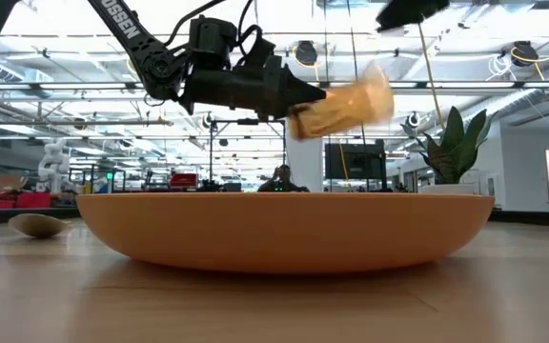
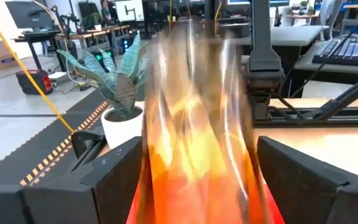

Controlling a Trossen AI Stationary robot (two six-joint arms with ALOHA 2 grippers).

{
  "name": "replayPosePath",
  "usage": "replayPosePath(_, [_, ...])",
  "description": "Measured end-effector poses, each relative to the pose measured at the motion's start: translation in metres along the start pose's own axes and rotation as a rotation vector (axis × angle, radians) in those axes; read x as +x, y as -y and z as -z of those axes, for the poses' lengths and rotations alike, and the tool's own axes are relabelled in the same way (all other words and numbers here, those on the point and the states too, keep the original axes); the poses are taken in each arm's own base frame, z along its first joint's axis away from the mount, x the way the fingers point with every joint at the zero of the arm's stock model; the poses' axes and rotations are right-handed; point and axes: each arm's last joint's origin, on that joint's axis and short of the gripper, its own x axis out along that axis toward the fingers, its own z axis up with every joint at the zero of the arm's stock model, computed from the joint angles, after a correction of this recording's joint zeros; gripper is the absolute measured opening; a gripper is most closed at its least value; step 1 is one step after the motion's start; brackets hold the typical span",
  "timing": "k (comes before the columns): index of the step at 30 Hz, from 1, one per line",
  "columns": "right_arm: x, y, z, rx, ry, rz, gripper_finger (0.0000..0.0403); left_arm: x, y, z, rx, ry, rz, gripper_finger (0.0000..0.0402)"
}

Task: Pick and place plate/cup/fork/spoon on tray
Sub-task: Put the brown cup on the red serving tray

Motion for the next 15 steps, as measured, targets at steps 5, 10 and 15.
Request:
replayPosePath(5, [0.045,-0.015,0.015,-0.031,-0.293,-0.025,0.0378,0.0,0.0,0.002,0.002,-0.02,0.002,0.0298])
replayPosePath(10, [0.078,-0.03,0.033,-0.056,-0.473,-0.008,0.0344,0.0,0.001,0.01,0.013,-0.098,0.012,0.0256])
replayPosePath(15, [0.086,-0.036,0.041,-0.014,-0.54,-0.006,0.0325,-0.001,0.001,0.012,0.02,-0.118,0.015,0.0227])
